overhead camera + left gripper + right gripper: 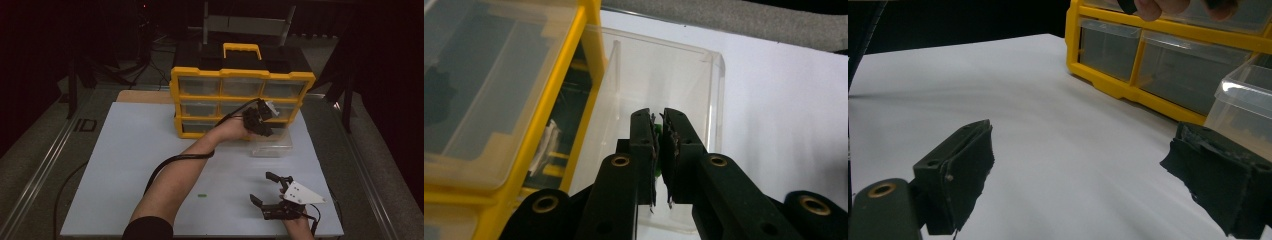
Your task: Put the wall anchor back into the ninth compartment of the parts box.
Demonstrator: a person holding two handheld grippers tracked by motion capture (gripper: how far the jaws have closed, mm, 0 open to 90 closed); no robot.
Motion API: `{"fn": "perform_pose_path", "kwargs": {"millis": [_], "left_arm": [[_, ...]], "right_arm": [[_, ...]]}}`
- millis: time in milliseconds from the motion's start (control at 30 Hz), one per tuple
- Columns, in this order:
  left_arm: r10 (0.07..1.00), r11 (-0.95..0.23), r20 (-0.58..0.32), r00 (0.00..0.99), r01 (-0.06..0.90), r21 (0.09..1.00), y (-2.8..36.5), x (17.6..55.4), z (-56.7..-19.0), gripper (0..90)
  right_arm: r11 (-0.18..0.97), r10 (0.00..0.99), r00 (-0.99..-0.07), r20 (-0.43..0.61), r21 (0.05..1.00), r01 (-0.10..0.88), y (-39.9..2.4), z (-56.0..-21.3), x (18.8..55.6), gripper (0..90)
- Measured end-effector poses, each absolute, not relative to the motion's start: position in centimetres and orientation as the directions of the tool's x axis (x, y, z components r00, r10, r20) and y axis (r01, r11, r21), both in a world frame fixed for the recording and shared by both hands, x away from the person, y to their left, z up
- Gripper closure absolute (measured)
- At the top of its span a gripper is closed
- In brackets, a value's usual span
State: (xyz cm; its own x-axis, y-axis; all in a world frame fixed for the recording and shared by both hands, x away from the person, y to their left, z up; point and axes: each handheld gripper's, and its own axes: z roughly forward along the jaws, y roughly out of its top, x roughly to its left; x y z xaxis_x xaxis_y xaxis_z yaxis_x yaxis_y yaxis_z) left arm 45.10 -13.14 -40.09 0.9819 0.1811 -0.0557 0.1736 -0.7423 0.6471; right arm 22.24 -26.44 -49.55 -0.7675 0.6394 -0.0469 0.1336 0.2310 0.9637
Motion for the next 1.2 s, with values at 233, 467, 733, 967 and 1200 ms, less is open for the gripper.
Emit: {"fn": "perform_pose_path", "kwargs": {"millis": [233,467,733,967,1200], "left_arm": [[0.194,-0.743,-0.06,0.979,0.187,0.642,-12.7,44.9,-39.8,64.4],[0.179,-0.735,-0.058,0.982,0.173,0.656,-11.7,44.1,-38.9,45.3],[0.143,-0.72,-0.092,0.985,0.167,0.673,-10.0,42.9,-37.9,13.4],[0.127,-0.727,-0.102,0.987,0.162,0.668,-8.5,41.8,-37.3,1.3],[0.117,-0.723,-0.111,0.987,0.161,0.672,-6.5,40.7,-37.2,1.3]], "right_arm": [[0.232,0.639,-0.768,-0.049,0.964,0.132,-26.5,-49.6,22.2,10.0],[0.235,0.64,-0.767,-0.051,0.963,0.132,-26.5,-49.6,22.2,10.0],[0.234,0.642,-0.765,-0.05,0.963,0.134,-26.4,-49.6,22.2,10.0],[0.238,0.64,-0.767,-0.047,0.961,0.139,-26.3,-49.7,22.3,10.0],[0.239,0.641,-0.766,-0.048,0.961,0.14,-26.3,-49.7,22.3,10.0]]}}
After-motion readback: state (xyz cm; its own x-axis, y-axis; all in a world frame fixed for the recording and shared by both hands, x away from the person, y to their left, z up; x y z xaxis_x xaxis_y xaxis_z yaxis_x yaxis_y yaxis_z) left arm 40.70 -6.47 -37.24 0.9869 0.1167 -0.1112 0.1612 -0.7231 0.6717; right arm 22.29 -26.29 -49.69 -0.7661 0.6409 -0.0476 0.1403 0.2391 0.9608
